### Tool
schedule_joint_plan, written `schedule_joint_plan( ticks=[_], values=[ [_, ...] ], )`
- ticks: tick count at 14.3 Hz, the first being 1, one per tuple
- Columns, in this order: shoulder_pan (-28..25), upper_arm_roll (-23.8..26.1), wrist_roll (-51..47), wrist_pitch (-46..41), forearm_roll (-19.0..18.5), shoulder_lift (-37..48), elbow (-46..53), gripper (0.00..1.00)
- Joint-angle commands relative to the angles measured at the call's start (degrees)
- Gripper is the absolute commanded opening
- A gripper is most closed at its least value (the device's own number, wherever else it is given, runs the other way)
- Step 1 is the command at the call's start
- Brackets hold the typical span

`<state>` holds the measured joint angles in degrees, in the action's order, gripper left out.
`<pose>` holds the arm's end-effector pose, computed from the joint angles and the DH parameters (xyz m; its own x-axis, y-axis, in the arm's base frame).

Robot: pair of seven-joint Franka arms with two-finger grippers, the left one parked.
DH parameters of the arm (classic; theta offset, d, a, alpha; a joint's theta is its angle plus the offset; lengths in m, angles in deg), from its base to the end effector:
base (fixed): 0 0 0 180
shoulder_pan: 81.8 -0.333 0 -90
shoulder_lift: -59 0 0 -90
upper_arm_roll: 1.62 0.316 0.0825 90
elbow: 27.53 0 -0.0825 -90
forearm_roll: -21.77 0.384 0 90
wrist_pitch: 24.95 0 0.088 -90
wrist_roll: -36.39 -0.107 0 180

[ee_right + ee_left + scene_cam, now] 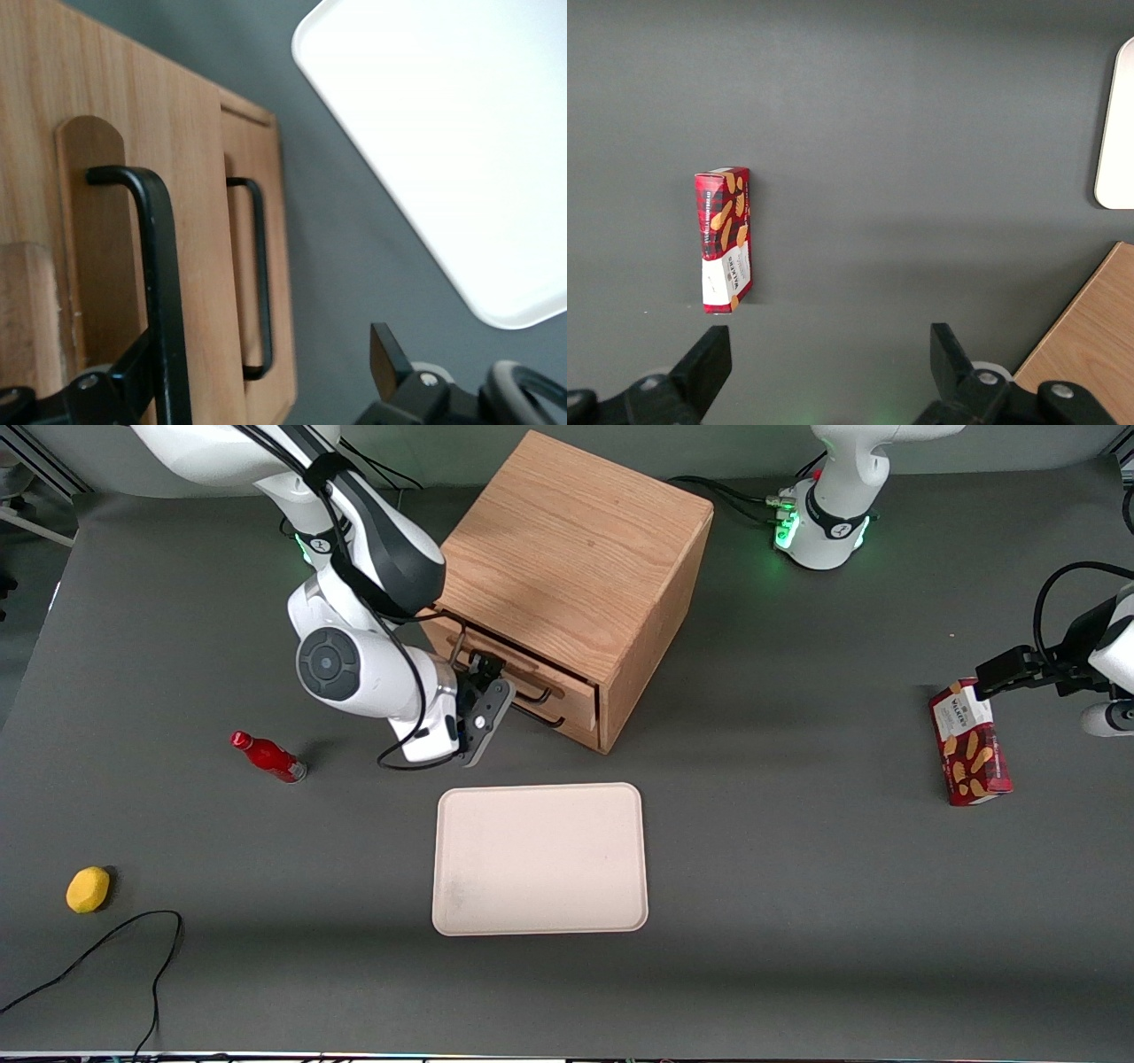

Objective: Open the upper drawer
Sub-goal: 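Pull the handle outward from the cabinet with the right gripper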

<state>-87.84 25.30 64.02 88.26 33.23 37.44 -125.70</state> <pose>0.5462 0.3365 0.3881 0.5916 0.8030 0.0720 0.7708 -0.5372 -0.3424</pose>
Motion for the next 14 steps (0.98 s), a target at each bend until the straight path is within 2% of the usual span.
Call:
schedule_joint_plan(
  ticks=[1, 8, 14],
  values=[
    [-0.29, -1.86, 2.26, 2.97, -1.70, -1.46, 0.44, 1.00],
    [-0.37, -8.72, 7.97, 4.37, -1.09, -1.55, 2.98, 1.00],
    [-0.20, -10.92, 8.06, 9.56, -1.53, -1.99, 3.34, 1.00]
  ],
)
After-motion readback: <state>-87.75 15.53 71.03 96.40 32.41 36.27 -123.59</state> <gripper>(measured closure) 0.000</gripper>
